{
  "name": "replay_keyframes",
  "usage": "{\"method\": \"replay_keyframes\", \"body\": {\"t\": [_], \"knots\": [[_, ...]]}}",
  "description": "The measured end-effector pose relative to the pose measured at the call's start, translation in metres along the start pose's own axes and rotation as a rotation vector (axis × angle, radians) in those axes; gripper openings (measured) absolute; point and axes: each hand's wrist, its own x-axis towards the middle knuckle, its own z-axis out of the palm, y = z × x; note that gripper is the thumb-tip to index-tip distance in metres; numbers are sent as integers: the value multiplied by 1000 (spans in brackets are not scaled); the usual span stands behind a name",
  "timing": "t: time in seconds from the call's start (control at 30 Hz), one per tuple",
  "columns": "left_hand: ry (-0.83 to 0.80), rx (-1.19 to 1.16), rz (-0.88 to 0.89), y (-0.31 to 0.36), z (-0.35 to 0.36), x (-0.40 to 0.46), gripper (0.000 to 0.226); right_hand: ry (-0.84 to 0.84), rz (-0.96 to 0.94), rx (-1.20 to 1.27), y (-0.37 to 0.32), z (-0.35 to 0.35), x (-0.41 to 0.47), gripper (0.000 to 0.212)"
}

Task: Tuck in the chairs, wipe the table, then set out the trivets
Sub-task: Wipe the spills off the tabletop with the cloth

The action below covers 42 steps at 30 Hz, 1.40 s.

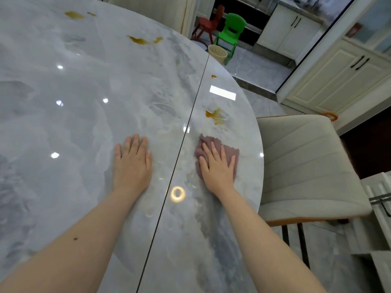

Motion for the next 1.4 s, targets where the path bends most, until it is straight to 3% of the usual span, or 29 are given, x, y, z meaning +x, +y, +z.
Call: {"method": "replay_keyframes", "body": {"t": [0.13,0.2,0.3,0.43,0.7,0.87,1.0,1.13,1.23,1.4], "knots": [[13,31,-2,4,0,5,52,41,136,-38,2,5,-39,57],[31,68,-11,11,-1,8,53,22,42,-74,-4,9,-52,66],[48,47,-81,35,-1,22,43,-29,-222,-94,1,4,-30,64],[73,23,17,69,14,51,48,-45,-401,-104,12,-7,38,62],[51,8,-26,105,45,129,48,-63,-363,-93,45,-29,167,49],[45,6,-53,121,52,151,57,-39,-262,-102,71,-33,157,51],[25,-7,-93,123,60,154,47,-54,-400,-129,66,-23,128,61],[33,2,-79,120,61,154,52,-72,-490,-100,45,-22,163,52],[50,0,-84,120,61,155,57,-65,-430,-78,45,-30,210,50],[30,18,-84,119,63,154,47,-56,-266,-112,82,-46,227,50]]}}
